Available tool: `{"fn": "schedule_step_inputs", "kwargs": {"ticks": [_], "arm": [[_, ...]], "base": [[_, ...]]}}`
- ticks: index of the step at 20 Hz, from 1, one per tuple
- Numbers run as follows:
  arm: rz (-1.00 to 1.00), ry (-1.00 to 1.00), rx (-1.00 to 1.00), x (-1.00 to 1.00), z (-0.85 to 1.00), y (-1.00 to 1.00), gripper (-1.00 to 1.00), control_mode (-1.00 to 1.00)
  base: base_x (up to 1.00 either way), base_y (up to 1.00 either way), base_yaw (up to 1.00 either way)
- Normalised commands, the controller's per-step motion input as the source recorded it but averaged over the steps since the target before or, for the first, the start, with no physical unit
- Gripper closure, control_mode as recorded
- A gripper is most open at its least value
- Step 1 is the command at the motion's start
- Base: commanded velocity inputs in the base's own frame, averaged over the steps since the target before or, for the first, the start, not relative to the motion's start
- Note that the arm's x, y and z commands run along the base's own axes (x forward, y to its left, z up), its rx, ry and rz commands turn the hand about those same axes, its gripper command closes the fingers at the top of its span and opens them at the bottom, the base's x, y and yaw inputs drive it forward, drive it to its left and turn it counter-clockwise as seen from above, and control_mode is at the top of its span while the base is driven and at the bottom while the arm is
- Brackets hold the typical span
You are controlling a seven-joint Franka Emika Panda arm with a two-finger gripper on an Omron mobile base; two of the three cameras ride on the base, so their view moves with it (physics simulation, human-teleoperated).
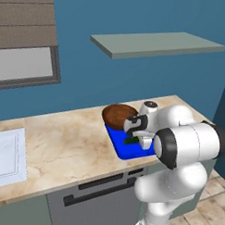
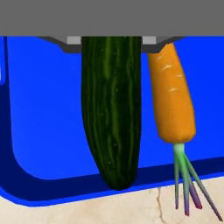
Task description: Place the two vegetables and bowl onto the tray for setting up a vegetable dip station.
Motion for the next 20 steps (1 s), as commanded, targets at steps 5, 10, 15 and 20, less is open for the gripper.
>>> {"fn": "schedule_step_inputs", "kwargs": {"ticks": [5, 10, 15, 20], "arm": [[0.0, 0.0, 0.03, 0.0, -0.15, 0.0, -1.0, -1.0], [0.05, 0.0, 0.0, 0.0, 0.01, -0.07, -1.0, -1.0], [0.04, -0.01, -0.03, -0.08, 0.21, -0.02, -1.0, -1.0], [0.0, 0.0, -0.04, -0.25, 0.77, 0.02, -1.0, -1.0]], "base": [[0.0, 0.0, 0.0], [0.0, 0.0, 0.0], [0.0, 0.0, 0.0], [0.0, 0.0, 0.0]]}}
